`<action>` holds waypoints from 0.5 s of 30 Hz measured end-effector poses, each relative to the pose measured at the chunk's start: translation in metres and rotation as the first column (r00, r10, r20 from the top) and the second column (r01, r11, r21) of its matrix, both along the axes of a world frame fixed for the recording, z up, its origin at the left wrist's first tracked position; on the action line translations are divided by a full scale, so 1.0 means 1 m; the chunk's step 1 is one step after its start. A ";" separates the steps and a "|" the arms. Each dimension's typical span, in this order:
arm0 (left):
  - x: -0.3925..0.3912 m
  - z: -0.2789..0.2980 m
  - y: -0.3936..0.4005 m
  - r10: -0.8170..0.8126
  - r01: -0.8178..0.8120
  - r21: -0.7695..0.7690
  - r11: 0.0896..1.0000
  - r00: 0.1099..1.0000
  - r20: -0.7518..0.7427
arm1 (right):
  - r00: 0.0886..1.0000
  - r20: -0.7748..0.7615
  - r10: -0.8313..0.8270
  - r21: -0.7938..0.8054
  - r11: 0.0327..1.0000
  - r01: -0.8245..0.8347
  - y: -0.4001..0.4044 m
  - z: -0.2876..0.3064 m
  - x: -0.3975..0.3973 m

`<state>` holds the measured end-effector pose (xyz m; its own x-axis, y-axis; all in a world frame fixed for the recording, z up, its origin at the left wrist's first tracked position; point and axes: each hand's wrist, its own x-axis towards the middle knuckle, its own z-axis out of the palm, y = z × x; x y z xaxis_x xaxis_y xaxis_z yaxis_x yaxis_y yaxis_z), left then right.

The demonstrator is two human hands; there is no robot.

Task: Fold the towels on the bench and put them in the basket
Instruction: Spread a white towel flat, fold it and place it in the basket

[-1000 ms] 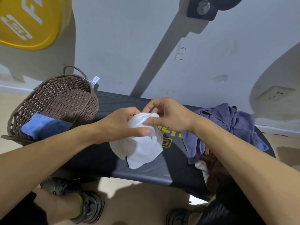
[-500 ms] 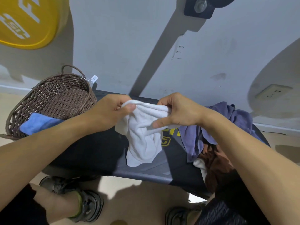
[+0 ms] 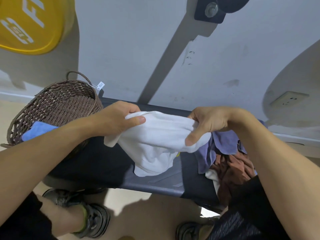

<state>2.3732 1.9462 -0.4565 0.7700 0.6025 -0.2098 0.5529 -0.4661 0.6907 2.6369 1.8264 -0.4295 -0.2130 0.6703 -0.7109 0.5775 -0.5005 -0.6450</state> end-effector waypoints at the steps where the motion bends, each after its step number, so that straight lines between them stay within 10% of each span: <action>1: -0.002 0.000 0.004 -0.001 0.001 0.028 1.000 1.000 -0.010 | 0.999 -0.051 -0.010 -0.023 1.000 0.009 0.000 0.000 0.003; 6: -0.010 -0.007 0.027 0.128 -0.126 0.087 0.988 0.992 -0.016 | 0.966 -0.198 -0.166 -0.033 0.986 0.163 0.000 -0.004 0.016; 15: 0.017 -0.049 0.023 0.238 -0.245 -0.126 0.961 0.969 -0.068 | 0.913 -0.022 -0.408 0.033 0.912 0.409 0.013 -0.036 0.014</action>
<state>2.3905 1.9689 -0.5060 0.5914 0.7331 -0.3359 0.6743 -0.2210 0.7046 2.6511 1.8399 -0.4655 0.0751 0.7259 -0.6836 0.3182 -0.6672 -0.6735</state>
